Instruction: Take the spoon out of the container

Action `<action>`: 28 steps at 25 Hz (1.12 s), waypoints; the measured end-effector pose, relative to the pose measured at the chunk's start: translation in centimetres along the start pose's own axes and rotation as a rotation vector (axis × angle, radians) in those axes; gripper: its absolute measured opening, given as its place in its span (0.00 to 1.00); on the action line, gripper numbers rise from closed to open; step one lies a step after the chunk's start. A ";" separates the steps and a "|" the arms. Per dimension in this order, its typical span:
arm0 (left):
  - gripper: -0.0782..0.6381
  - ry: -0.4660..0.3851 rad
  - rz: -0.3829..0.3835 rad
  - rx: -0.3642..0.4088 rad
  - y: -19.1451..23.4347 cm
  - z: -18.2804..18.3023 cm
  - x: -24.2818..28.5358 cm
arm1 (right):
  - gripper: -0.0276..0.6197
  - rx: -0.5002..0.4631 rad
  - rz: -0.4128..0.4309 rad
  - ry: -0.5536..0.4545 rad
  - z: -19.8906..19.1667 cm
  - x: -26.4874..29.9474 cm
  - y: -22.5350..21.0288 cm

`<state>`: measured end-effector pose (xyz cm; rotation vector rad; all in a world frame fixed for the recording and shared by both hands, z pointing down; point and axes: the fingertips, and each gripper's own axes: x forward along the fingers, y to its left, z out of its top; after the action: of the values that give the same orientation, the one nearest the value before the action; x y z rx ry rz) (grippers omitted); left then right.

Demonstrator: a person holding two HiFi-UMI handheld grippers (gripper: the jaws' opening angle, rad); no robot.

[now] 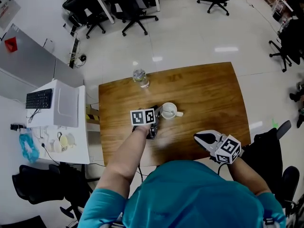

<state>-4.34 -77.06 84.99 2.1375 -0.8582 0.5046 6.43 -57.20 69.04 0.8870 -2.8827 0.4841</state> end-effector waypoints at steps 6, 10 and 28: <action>0.16 -0.023 0.036 0.080 -1.5 0.7 -0.7 | 0.05 -0.001 0.008 0.008 0.1 0.2 0.3; 0.16 -0.073 0.053 0.068 -2.2 1.9 -2.5 | 0.05 -0.005 0.018 -0.009 0.6 -0.6 0.2; 0.16 -0.447 -0.001 -0.131 -17.2 -8.8 -24.4 | 0.05 -0.038 0.156 -0.123 1.1 -11.5 5.3</action>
<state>-9.65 -51.92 67.49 2.1593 -1.0978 -0.0390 13.01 -47.33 64.53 0.7139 -3.0775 0.3991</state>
